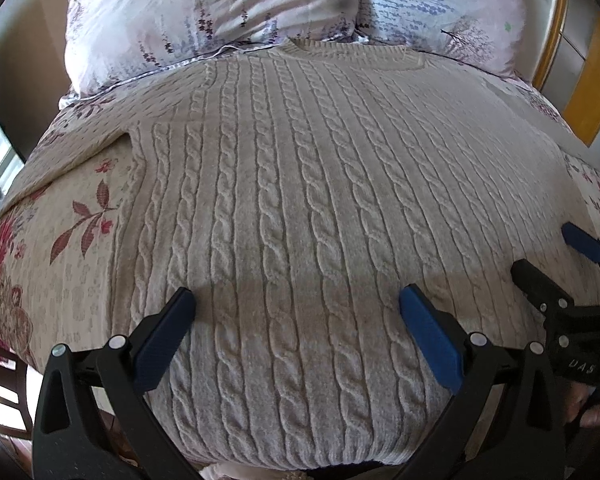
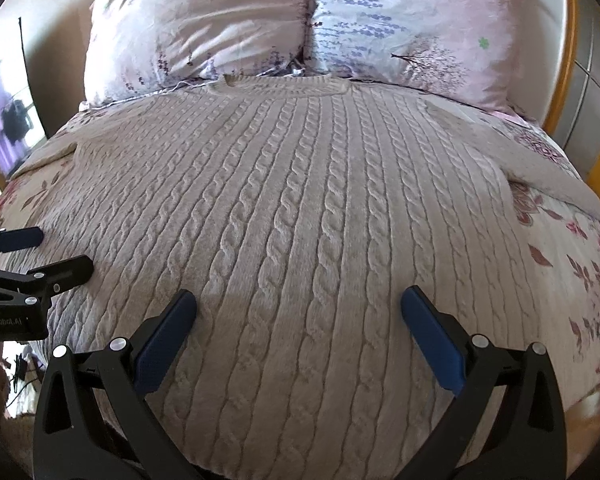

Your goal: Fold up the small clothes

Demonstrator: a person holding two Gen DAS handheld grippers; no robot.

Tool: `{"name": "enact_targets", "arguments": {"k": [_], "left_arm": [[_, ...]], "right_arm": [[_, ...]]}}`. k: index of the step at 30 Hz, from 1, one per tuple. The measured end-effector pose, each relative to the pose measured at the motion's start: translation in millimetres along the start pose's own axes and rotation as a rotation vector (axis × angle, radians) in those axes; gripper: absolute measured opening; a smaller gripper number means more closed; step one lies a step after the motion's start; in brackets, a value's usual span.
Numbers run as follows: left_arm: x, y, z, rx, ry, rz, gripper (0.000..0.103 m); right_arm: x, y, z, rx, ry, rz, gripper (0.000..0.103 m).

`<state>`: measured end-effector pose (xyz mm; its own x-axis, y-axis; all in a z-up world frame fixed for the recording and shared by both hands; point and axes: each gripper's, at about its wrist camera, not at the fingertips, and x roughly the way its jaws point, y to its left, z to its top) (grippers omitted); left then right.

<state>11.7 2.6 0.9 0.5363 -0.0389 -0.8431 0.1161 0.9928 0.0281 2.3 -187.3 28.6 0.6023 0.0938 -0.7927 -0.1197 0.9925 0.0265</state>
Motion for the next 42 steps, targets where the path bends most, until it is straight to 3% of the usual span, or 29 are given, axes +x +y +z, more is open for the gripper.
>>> {"name": "enact_targets", "arguments": {"k": [5,11,12,17,19,21,24,27,33,37,42], "left_arm": [[4,5,13,0.047,0.017,-0.032,0.101],[2,25,38,0.037,-0.056,-0.041,0.101],[-1,29,43,0.035,-0.081,-0.057,0.101],[-9,43,68,0.032,-0.156,-0.081,0.101],[-5,49,80,0.018,-0.143,-0.129,0.101],[1,56,90,-0.023,-0.122,-0.196,0.101],[9,64,97,-0.079,-0.123,-0.225,0.101],[17,68,105,-0.099,-0.138,-0.219,0.101],[29,71,119,-0.100,-0.140,-0.277,0.101],[42,74,129,-0.126,-0.119,-0.307,0.101],[48,80,136,-0.162,-0.134,-0.412,0.101]], "right_arm": [[1,-35,24,0.120,0.001,0.082,0.102],[-11,-147,64,0.394,-0.092,-0.047,0.101],[-11,-168,68,0.453,-0.096,-0.063,0.099],[2,-281,62,0.876,-0.039,-0.091,0.068],[10,-313,51,1.014,-0.010,-0.091,0.065],[13,-324,43,1.070,-0.008,-0.107,0.063],[19,-346,33,1.165,-0.035,-0.100,0.060],[23,-357,36,1.183,-0.048,-0.104,0.049],[24,-369,29,1.209,-0.097,-0.123,0.029],[26,-368,31,1.143,-0.099,-0.177,0.012],[11,-352,56,1.011,-0.185,-0.206,0.010]]}}
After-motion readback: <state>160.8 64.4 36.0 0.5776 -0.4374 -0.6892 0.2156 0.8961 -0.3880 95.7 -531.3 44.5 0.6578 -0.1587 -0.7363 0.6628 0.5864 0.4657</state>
